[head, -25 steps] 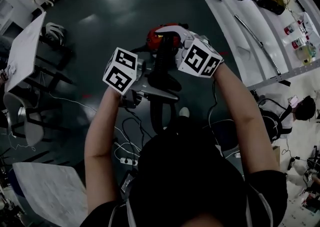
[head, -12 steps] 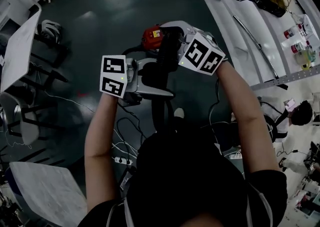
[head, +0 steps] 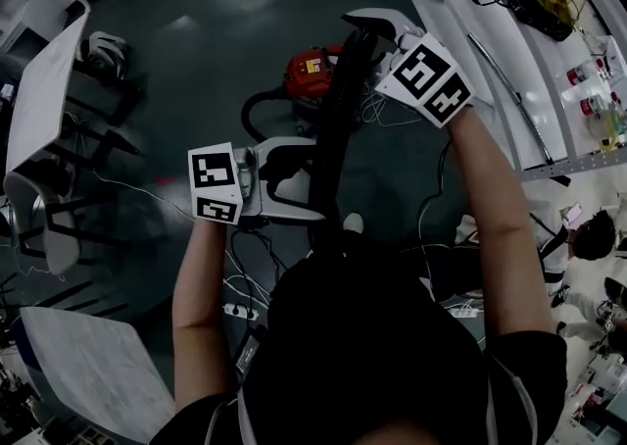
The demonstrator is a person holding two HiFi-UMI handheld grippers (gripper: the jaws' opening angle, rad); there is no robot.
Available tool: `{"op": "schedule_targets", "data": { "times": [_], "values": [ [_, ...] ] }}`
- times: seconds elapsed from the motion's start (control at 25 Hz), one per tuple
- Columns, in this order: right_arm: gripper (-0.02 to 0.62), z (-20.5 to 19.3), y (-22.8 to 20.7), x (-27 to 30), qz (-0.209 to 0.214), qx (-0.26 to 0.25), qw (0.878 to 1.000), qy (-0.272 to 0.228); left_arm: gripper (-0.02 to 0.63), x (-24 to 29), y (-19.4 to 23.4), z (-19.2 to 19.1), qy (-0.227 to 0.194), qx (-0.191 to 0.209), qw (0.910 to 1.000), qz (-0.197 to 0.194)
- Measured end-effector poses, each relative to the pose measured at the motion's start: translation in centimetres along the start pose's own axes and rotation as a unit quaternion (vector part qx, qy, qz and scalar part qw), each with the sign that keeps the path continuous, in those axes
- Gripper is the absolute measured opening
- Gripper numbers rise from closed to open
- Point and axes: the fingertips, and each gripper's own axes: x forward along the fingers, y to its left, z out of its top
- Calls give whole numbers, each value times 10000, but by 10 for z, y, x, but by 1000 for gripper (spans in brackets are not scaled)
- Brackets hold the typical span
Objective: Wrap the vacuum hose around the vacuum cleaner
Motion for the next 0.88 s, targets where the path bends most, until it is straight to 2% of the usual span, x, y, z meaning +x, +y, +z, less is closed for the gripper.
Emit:
{"op": "schedule_targets", "data": {
  "times": [0.12,0.28,0.44,0.76,0.88],
  "values": [
    [259,6,-23,-3,-222,124,9996,88,446,7,-4,-19,-70,-95,9999,70],
    [259,1,-45,2,-458,216,9982,309,445,18,6,-18,-411,-83,9984,373],
    [259,-10,-56,9,-665,409,9956,511,379,18,29,-6,-575,13,9940,933],
    [258,-40,-96,12,-1102,1226,9830,808,352,4,69,-11,-449,-88,9822,1824],
    [256,-50,-108,14,-1203,1515,9767,924,349,-3,85,-9,-381,-16,9737,2246]
  ]
}}
